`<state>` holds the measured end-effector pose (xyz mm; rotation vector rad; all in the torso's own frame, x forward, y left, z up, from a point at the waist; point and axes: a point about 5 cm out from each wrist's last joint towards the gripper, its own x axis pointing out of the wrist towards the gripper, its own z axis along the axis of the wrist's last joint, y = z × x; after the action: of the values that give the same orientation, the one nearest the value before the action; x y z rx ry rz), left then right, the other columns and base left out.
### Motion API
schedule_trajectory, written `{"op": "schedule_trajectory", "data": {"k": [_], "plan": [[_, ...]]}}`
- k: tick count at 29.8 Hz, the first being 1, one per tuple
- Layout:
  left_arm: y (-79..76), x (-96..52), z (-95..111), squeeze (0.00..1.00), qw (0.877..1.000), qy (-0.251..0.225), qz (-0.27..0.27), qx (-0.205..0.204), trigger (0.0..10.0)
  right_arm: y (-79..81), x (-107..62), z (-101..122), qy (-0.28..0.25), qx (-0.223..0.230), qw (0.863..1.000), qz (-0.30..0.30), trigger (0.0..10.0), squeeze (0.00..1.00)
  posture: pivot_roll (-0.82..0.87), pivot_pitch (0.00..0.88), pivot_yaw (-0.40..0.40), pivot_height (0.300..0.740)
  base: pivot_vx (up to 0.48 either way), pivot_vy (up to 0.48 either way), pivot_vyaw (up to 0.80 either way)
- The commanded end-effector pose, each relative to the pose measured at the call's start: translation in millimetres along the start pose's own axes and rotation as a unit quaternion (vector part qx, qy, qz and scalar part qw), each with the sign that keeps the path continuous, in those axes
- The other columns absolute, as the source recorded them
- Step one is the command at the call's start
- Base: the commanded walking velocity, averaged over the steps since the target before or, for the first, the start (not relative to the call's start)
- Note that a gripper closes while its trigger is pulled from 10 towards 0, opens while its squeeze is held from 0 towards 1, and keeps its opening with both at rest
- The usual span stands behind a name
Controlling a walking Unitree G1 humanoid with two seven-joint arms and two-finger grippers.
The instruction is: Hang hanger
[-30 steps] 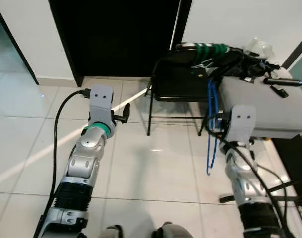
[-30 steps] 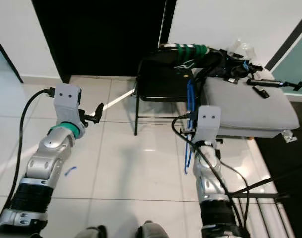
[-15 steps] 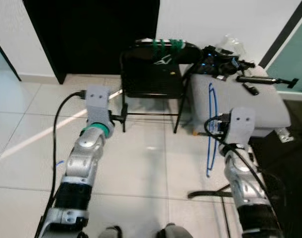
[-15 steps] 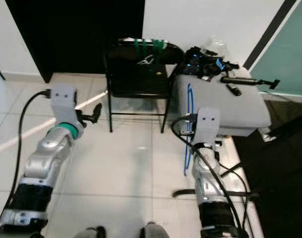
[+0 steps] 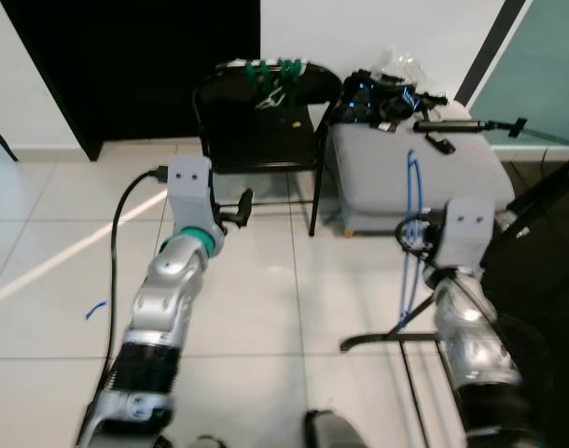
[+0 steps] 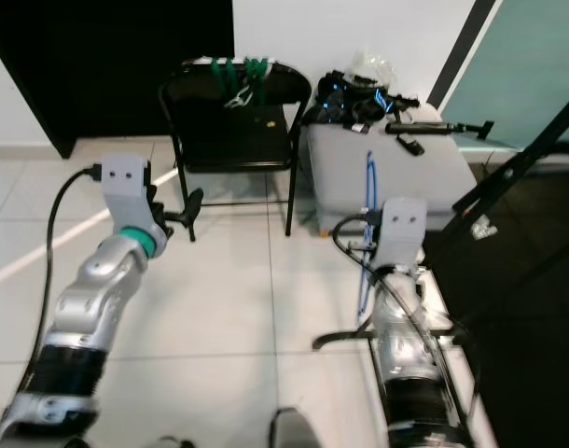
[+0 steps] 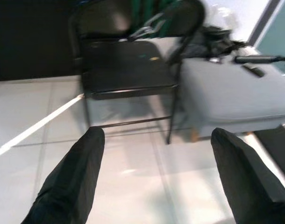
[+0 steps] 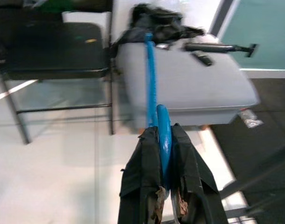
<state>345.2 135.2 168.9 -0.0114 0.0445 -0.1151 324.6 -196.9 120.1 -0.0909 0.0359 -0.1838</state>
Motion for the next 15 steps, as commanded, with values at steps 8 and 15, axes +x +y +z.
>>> {"op": "schedule_trajectory", "data": {"k": [8,15], "plan": [[-2.7,-1.3,-11.5,0.0,0.999,0.038,-0.001,0.02,10.0,-3.8,-1.8,-5.4,0.011,0.003,1.0,-0.007,10.0,0.0,-0.05,0.058,0.021,0.74,0.0,0.0,0.0],[-0.3,-3.9,-18.6,0.0,0.999,0.043,0.009,0.022,10.0,-5.2,-2.1,-10.2,0.032,0.02,0.999,-0.013,10.0,0.0,-0.05,0.051,0.02,0.74,0.0,0.0,-0.53]]}}
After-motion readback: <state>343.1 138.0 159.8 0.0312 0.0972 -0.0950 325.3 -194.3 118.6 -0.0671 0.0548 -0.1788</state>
